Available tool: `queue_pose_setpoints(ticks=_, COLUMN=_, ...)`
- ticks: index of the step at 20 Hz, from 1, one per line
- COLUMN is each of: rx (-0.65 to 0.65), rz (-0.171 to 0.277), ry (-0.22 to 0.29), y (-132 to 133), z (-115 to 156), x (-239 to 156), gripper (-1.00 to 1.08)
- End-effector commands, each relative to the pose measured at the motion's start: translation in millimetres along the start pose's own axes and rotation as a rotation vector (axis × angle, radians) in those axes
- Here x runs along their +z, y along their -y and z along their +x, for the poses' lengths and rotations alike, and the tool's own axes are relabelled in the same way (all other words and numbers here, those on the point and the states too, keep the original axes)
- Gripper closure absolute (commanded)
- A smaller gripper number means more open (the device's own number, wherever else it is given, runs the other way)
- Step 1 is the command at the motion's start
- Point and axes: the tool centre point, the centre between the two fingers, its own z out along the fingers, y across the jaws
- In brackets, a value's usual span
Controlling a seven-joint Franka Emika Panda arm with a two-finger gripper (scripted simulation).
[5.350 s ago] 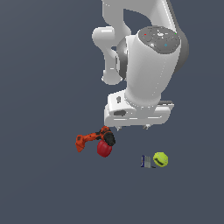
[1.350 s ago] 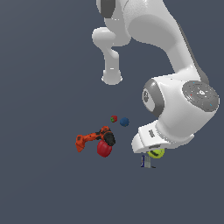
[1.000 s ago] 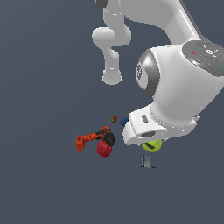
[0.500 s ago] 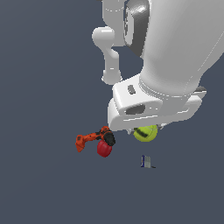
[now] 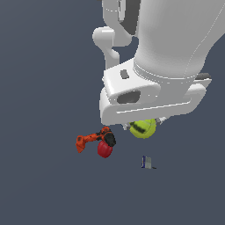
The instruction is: Pick up a designated object from a clutter of objects.
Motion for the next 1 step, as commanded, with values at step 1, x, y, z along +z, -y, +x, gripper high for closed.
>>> queue_pose_setpoints(ticks=1, rx=-0.001, rz=0.0, ry=-0.001, y=0.1, z=0.6, x=-1.1, gripper=1.08)
